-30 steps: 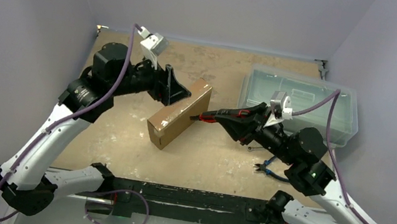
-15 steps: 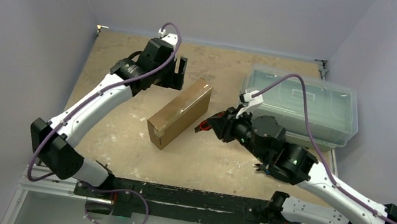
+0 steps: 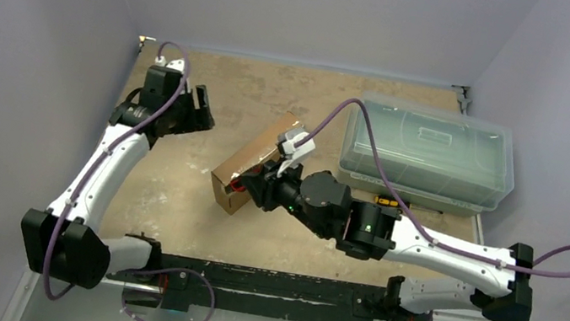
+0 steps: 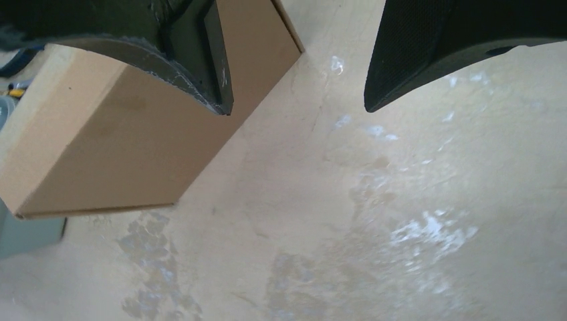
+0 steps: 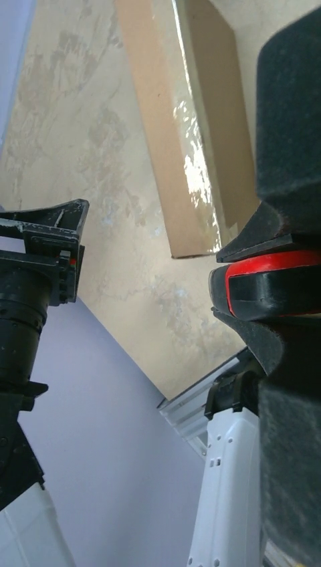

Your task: Unpack the express box

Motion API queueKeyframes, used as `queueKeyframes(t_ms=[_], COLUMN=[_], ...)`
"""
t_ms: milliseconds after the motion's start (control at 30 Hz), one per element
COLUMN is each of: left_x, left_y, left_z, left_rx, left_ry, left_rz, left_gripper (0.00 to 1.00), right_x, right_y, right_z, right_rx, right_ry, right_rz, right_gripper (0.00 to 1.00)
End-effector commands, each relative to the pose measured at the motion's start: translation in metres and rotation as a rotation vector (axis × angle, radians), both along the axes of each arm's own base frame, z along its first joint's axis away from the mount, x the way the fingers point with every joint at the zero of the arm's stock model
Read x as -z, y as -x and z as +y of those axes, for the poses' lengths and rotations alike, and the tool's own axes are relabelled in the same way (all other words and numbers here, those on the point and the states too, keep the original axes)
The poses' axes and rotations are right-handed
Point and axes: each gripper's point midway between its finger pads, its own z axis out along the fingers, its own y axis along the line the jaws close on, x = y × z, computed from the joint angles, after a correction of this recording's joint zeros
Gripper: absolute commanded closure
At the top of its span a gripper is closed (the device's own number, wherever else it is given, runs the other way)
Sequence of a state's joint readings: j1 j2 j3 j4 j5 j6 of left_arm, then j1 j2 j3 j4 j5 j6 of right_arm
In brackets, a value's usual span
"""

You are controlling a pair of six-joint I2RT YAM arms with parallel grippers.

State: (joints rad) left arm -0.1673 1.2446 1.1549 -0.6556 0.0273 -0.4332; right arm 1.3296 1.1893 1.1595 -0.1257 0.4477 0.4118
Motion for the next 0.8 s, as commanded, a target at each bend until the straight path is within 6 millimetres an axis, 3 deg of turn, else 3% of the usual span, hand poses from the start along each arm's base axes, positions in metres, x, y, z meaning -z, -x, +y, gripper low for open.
queueKeyframes(t_ms=[0,100,267,400,500,667,767], left_x=[-0.001,0.006,0.014,0.025,0.033,0.043,0.038], left_y=[0.027,0.048,0.058,0.055,0.055,0.058,0.061], left_z=[0.021,0.026,0.037,0.025,0.008,0.005,-0.001], left_rx=[-0.139,-0.177,-0.248,-0.204,-0.130,-0.110,-0.072], left_ry=[0.063,0.077,0.070,0.116,0.172,0.181,0.196], left_rz=[0.053,0.053,0.003,0.022,0.040,0.070,0.069], left_gripper=[0.30,0.30,0.30,0.31,0.41,0.42,0.45], right_x=[-0.052,-0.050,-0.041,-0.034,-0.031,-0.025,-0.022], right_y=[0.001,-0.003,-0.014,-0.022,-0.023,-0.027,-0.029], right_z=[0.020,0.035,0.052,0.057,0.056,0.057,0.058], right_rx=[-0.034,-0.053,-0.055,-0.049,-0.063,-0.074,-0.078], right_ry=[-0.117,-0.089,-0.035,-0.005,-0.013,-0.008,-0.001], right_rz=[-0.127,-0.174,-0.215,-0.239,-0.259,-0.262,-0.265], right_gripper=[1.00,1.00,1.00,1.00,1.00,1.00,1.00])
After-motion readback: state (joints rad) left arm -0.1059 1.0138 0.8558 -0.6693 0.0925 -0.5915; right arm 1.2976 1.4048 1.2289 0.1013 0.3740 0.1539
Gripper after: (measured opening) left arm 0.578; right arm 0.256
